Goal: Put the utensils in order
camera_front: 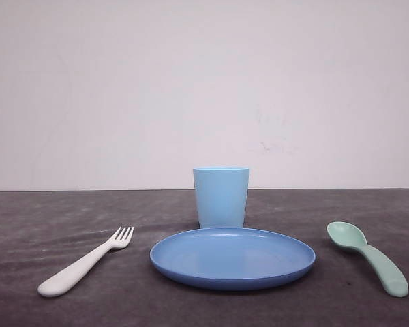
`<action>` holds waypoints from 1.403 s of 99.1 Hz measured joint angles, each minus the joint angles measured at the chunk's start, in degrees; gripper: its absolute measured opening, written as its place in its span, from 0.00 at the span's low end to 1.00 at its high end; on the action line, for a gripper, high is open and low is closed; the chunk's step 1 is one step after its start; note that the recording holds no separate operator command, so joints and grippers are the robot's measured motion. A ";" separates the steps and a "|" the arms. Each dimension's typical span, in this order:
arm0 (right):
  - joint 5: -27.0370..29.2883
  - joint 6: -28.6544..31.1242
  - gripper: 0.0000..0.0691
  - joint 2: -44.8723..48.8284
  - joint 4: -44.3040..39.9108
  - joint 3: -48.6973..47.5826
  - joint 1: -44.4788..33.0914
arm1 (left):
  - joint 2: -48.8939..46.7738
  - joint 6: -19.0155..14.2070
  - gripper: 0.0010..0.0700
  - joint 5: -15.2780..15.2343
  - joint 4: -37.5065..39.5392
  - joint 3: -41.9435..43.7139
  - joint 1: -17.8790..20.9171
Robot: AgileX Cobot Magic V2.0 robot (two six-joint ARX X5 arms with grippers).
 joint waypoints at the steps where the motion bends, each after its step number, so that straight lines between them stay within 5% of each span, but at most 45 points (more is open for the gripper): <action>1: 0.00 0.00 0.01 0.00 0.00 0.00 0.00 | 0.00 0.00 0.02 0.00 0.00 0.00 0.00; 55: -0.92 0.83 0.01 0.00 0.13 0.00 0.00 | 0.00 -0.20 0.02 0.04 1.07 -0.28 0.00; 75: -9.94 13.53 0.01 0.00 0.15 0.00 0.00 | 0.00 -7.87 0.02 0.20 1.95 -0.52 0.00; 108: -11.93 26.08 0.01 0.00 3.32 0.68 0.00 | 0.09 -14.78 0.02 3.45 4.66 -0.79 0.00; 139: -13.42 25.53 0.01 13.20 -4.15 18.84 0.00 | 14.95 -16.92 0.02 6.10 2.86 12.39 0.00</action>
